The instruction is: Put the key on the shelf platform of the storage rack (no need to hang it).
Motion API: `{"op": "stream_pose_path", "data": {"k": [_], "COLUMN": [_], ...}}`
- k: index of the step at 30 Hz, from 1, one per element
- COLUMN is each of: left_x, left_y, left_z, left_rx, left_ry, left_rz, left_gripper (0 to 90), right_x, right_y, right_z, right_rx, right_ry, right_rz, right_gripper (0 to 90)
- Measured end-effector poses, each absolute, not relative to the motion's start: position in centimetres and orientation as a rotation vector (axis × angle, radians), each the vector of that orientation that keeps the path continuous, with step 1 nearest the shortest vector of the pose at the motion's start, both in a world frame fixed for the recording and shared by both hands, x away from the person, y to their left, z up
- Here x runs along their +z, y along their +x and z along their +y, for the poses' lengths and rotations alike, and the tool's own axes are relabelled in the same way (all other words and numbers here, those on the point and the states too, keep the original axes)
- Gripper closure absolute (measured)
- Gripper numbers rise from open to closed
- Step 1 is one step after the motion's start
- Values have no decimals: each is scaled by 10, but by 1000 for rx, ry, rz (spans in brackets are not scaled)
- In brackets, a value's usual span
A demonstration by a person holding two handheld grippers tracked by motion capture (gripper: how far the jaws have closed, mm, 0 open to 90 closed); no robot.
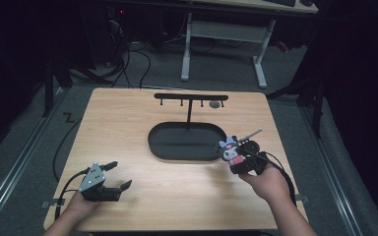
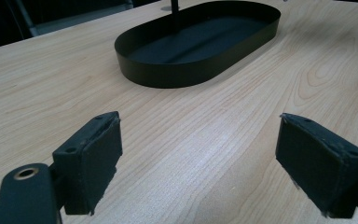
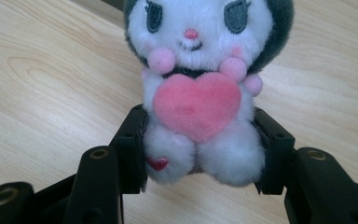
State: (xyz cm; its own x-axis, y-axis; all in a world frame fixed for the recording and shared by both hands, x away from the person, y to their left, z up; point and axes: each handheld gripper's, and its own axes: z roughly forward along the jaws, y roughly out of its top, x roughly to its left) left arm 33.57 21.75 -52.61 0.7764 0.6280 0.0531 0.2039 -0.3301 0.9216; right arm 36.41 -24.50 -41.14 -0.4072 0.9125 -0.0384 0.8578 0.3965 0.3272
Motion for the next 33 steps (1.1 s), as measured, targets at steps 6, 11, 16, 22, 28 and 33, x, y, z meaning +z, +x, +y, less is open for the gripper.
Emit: {"op": "stream_pose_path", "data": {"k": [6, 11, 16, 22, 28, 33], "left_x": [-526, -526, -526, -526, -526, -526], "left_y": [336, 336, 336, 335, 334, 334], "left_z": [218, 218, 218, 218, 218, 218], "left_rx": [494, 493, 491, 499, 504, 500], "left_ry": [1895, 1893, 1893, 1889, 1888, 1886], "left_rz": [633, 637, 633, 628, 625, 630], "left_gripper": [154, 154, 154, 154, 154, 154], "right_x": [-410, -410, -413, -411, -417, -420], "right_y": [374, 383, 395, 407, 417, 424], "right_z": [-234, -227, -218, -208, -199, -194], "right_rx": [403, 417, 408, 421, 413, 446], "right_ry": [1551, 1557, 1535, 1510, 1506, 1514], "right_rz": [2460, 2464, 2472, 2480, 2493, 2491], "right_gripper": [480, 479, 480, 480, 480, 480]}}
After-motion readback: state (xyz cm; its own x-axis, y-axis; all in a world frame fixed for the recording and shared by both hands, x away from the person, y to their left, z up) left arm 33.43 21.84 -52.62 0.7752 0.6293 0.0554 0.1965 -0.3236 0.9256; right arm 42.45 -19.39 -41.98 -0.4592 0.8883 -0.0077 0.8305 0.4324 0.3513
